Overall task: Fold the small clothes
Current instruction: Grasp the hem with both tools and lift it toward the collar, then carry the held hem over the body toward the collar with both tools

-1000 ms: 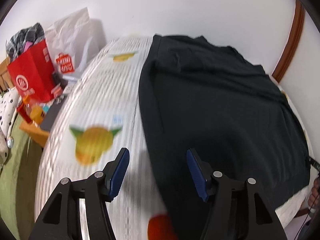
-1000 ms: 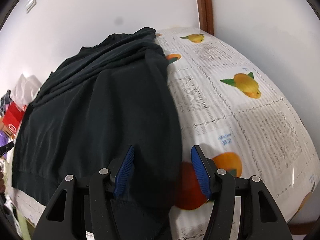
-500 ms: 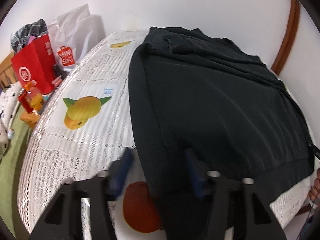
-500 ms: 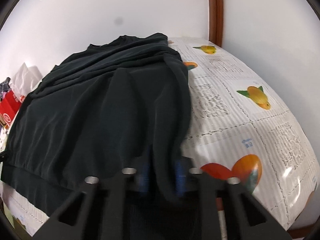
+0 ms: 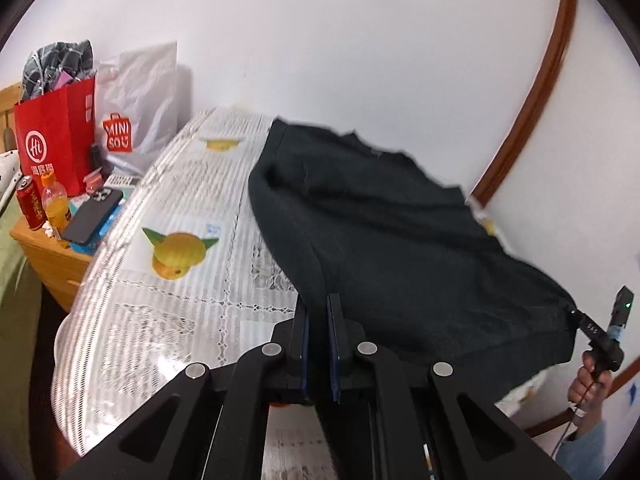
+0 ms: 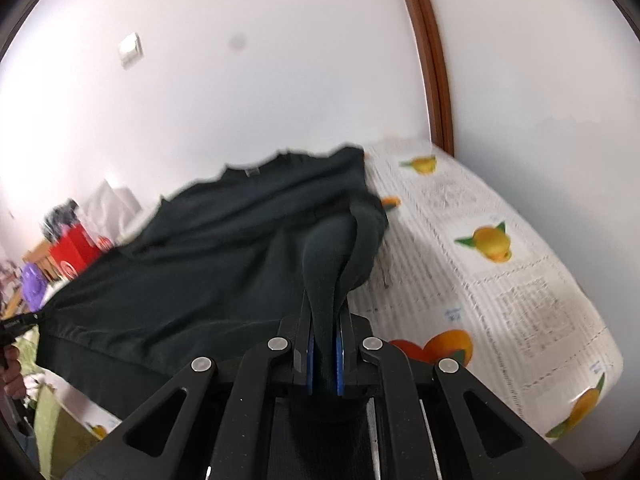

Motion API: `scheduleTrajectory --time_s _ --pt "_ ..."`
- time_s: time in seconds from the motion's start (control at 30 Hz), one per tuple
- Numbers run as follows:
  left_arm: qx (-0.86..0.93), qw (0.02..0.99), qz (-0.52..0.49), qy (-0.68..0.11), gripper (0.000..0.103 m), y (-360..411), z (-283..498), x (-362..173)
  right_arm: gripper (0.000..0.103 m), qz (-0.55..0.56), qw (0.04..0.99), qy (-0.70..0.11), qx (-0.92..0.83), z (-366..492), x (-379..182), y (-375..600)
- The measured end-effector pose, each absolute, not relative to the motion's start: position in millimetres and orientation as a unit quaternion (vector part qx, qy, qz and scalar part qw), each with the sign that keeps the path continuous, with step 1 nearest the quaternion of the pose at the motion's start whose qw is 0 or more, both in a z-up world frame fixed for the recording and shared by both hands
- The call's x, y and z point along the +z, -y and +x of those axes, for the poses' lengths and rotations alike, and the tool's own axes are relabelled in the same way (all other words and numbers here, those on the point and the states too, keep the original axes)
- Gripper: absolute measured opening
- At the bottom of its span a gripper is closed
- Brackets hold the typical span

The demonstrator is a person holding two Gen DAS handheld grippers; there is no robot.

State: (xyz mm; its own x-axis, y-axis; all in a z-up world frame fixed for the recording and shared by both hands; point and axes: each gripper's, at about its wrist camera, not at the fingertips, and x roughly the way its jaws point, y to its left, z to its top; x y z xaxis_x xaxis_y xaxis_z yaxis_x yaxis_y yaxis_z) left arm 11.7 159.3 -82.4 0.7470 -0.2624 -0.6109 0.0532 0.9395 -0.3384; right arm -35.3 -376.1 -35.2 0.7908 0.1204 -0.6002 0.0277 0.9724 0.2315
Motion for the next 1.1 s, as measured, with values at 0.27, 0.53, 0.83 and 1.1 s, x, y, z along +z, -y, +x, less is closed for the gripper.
scheduleTrajectory --time_s 0.27,0.53,0.83,1.1 --pt "-0.097 0.945 -0.146 -0.275 0.008 -161.6 -9.2 -39.1 0.007 0.114 0.958 -0.261 0.044 -51.6 11.6 378.1" --pt "-0.059 0.959 -0.113 -0.252 0.008 -148.4 43.6 -20.9 0.007 0.113 0.957 -0.265 0.032 4.8 20.7 376.7" --pt "-0.010 0.957 -0.093 -0.274 0.008 -136.0 151.5 -14.4 0.007 0.142 0.948 -0.284 0.019 123.5 12.4 386.4" --pt "0.012 0.942 -0.083 -0.325 0.008 -131.1 233.9 -54.2 0.007 0.140 0.930 -0.339 0.010 215.5 -40.2 397.4"
